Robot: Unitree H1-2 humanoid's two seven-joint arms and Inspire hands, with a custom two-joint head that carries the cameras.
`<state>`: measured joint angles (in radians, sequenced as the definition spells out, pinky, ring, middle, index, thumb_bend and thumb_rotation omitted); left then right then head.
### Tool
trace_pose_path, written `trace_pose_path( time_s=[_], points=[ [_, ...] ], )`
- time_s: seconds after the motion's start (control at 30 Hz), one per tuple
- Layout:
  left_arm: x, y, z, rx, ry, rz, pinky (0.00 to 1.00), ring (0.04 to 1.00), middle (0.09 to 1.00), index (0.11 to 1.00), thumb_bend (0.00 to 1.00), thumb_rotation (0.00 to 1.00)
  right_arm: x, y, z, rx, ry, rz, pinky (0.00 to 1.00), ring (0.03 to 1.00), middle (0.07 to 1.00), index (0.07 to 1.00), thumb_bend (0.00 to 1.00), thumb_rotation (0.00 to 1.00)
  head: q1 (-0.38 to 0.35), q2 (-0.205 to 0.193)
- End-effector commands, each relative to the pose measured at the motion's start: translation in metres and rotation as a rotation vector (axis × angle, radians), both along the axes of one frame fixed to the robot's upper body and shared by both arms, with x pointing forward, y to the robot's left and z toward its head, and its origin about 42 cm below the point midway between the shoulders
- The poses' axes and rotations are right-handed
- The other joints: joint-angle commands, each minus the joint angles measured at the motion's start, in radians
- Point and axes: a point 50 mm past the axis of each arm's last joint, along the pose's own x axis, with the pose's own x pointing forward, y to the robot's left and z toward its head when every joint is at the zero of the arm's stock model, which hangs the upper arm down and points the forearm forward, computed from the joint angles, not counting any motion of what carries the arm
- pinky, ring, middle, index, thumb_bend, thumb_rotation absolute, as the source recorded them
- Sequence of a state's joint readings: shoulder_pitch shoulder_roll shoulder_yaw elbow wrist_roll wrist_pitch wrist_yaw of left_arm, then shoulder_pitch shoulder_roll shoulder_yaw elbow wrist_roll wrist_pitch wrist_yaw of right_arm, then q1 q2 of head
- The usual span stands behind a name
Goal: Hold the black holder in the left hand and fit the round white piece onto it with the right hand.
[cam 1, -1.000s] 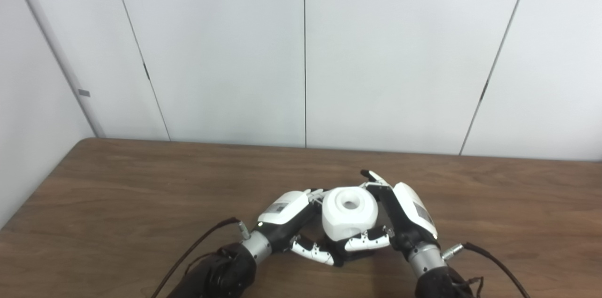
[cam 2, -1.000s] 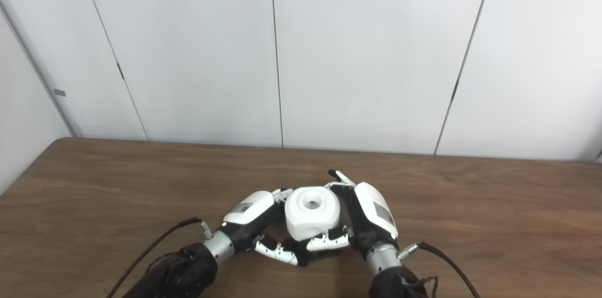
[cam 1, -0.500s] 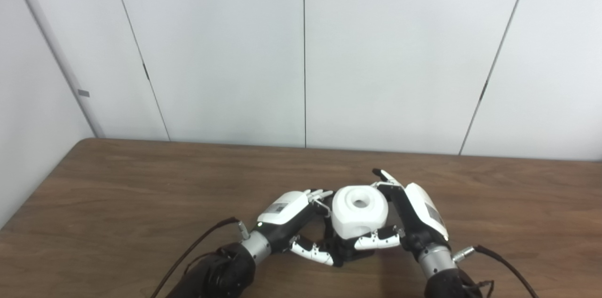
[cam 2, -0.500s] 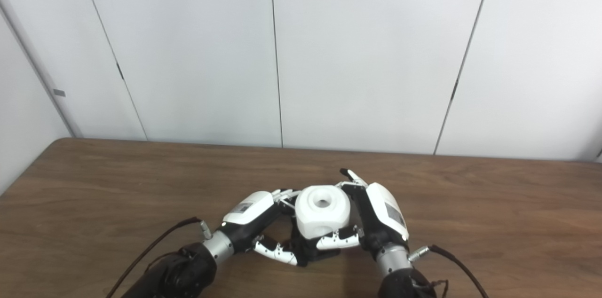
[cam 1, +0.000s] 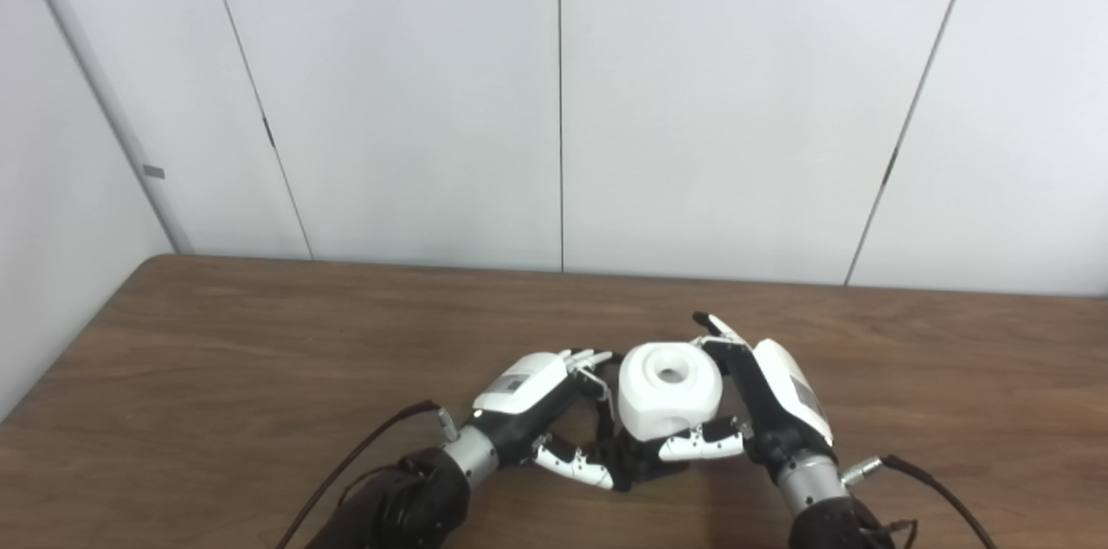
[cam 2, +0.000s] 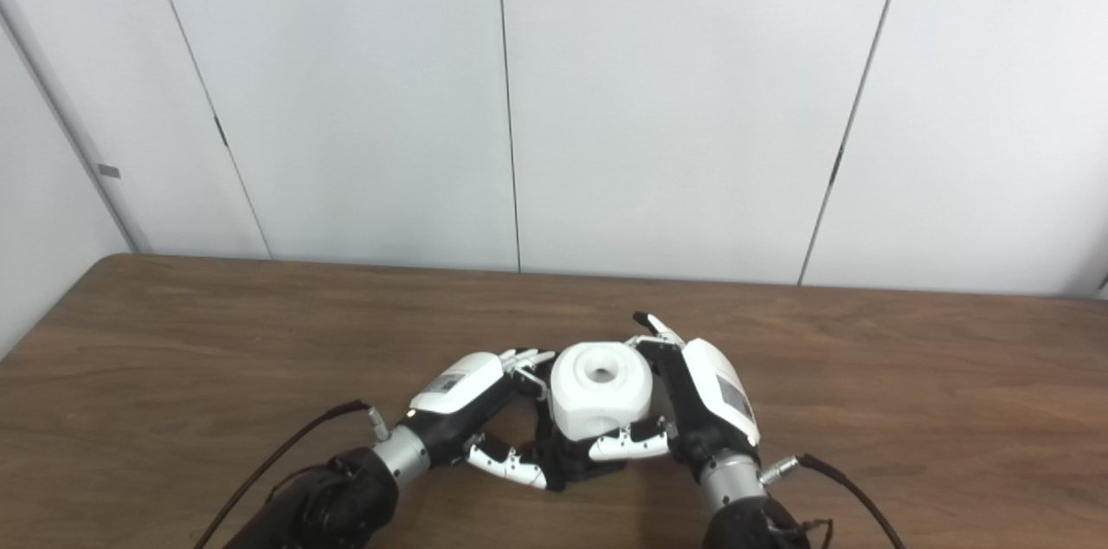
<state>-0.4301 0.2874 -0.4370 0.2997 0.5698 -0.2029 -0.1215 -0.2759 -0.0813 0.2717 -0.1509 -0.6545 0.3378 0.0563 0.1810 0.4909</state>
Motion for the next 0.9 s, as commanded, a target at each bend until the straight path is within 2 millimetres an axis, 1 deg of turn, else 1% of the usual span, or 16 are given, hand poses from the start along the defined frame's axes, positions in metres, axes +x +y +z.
trace_pose_path(
  time_s=[0.0,0.43,0.7,0.87],
  points=[
    [-0.003,-0.002,-0.003,0.040,0.007,-0.021,1.00,0.969,0.946,0.477,0.51,0.05,0.000,0.001,0.011,0.006,-0.048,0.015,0.77,0.935,0.924,0.482,0.50,0.14,0.003,0.001],
    [-0.001,-0.008,-0.002,0.053,0.004,-0.018,1.00,0.966,0.946,0.476,0.52,0.05,-0.001,0.007,0.014,0.006,-0.053,0.045,0.80,0.927,0.920,0.481,0.50,0.14,0.022,0.005],
    [-0.001,-0.010,-0.001,0.047,0.008,-0.015,1.00,0.967,0.948,0.477,0.52,0.05,-0.001,0.010,0.014,-0.014,-0.051,0.055,0.79,0.925,0.912,0.481,0.50,0.14,0.033,0.008],
    [-0.001,-0.011,0.000,0.048,0.009,-0.012,1.00,0.969,0.949,0.476,0.52,0.05,-0.002,0.014,0.015,-0.023,-0.046,0.060,0.81,0.927,0.912,0.481,0.50,0.14,0.033,0.011]
  ],
)
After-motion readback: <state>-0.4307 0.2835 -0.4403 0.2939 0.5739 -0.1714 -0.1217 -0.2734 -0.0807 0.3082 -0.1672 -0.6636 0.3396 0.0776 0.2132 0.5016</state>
